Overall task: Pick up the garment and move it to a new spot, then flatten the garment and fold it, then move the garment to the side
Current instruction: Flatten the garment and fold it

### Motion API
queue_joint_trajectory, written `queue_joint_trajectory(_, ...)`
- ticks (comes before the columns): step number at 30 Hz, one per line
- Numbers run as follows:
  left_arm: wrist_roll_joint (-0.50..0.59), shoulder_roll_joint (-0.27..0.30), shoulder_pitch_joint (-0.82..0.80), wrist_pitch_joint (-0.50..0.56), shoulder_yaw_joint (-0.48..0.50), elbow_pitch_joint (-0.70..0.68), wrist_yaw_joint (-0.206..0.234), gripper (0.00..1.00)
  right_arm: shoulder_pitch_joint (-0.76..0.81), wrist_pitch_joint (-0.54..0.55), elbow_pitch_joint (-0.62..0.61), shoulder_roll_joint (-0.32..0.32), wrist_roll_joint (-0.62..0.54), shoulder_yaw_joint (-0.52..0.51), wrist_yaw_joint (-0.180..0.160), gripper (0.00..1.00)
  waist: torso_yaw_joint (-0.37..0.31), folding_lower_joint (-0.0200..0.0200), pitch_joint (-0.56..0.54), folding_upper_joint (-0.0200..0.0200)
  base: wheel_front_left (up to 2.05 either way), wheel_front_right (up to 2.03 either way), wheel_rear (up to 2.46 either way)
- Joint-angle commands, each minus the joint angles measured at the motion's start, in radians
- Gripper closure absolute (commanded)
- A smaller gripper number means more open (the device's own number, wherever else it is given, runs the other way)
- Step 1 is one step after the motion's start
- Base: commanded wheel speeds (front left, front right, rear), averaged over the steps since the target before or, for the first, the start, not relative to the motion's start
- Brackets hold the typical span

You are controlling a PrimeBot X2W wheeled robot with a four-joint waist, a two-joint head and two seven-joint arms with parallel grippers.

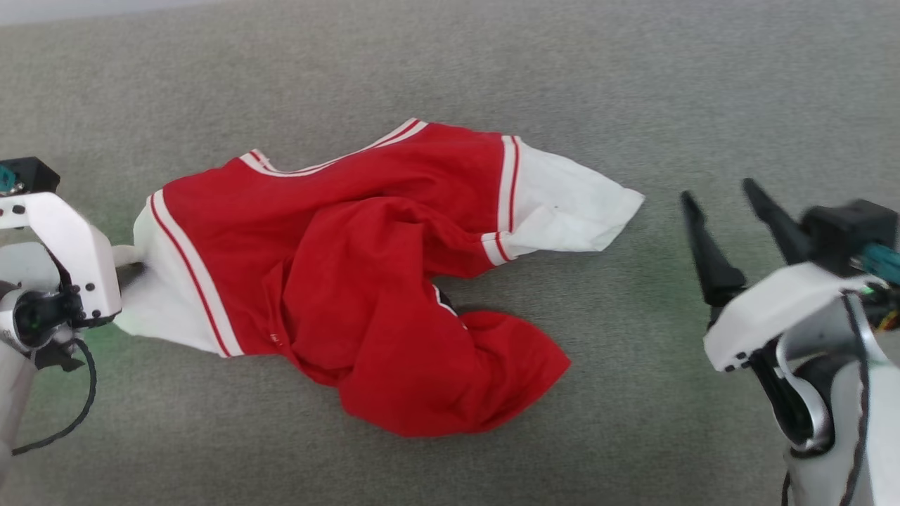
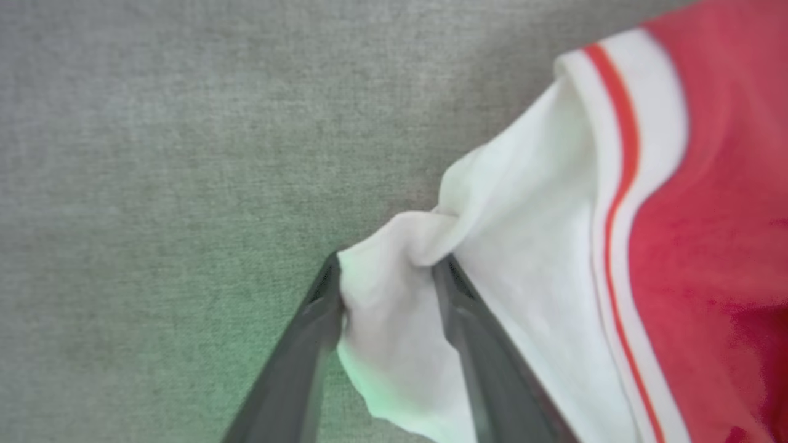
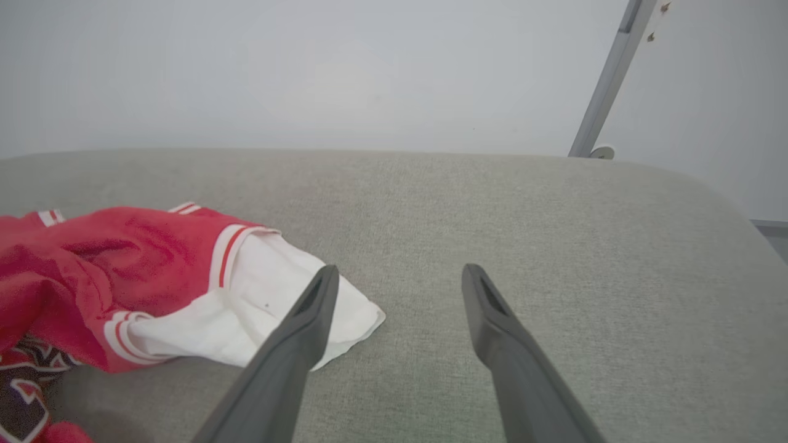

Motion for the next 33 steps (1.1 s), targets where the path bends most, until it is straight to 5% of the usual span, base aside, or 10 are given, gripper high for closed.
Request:
queue_joint_trajectory(1,0.007,-0.031,0.029,0.007,-0.023,0.025,-0.003,1.00,-0.014,0.009,0.007,-0.006,0.006,0.007,0.000,0.00,0.008,0.0000,0.006,-0.0001,0.00,0.00,0.00)
queue_joint_trajectory(9,0.009,-0.078,-0.054,-0.028,-0.038,0.075,-0.049,1.00,-0.167,0.156,0.128,-0.088,0.054,0.096,0.000,0.00,0.073,0.0000,0.045,-0.0001,0.00,0.00,0.00)
queue_joint_trajectory(19,0.004,-0.087,-0.105,-0.090,-0.052,0.091,-0.077,1.00,-0.286,0.162,0.223,-0.129,0.077,0.143,0.000,0.00,0.138,0.0000,0.081,-0.0001,0.00,0.00,0.00)
queue_joint_trajectory(23,0.010,-0.072,-0.113,-0.092,-0.065,0.087,-0.078,0.48,-0.298,0.159,0.215,-0.129,0.079,0.149,0.000,0.00,0.140,0.0000,0.089,-0.0001,0.00,0.00,0.00)
queue_joint_trajectory(24,0.007,-0.069,-0.113,-0.095,-0.067,0.086,-0.079,0.18,-0.302,0.161,0.211,-0.129,0.079,0.151,0.000,0.00,0.139,0.0000,0.091,-0.0001,0.00,0.00,0.00)
queue_joint_trajectory(25,0.003,-0.068,-0.115,-0.097,-0.069,0.084,-0.081,0.00,-0.305,0.164,0.206,-0.129,0.081,0.152,0.000,0.00,0.137,0.0000,0.093,-0.0001,0.00,0.00,0.00)
queue_joint_trajectory(33,0.004,-0.083,-0.115,-0.037,-0.110,0.138,-0.082,0.00,-0.291,0.236,0.154,-0.141,0.094,0.165,0.000,0.00,0.121,0.0000,0.101,-0.0001,0.00,0.00,0.00)
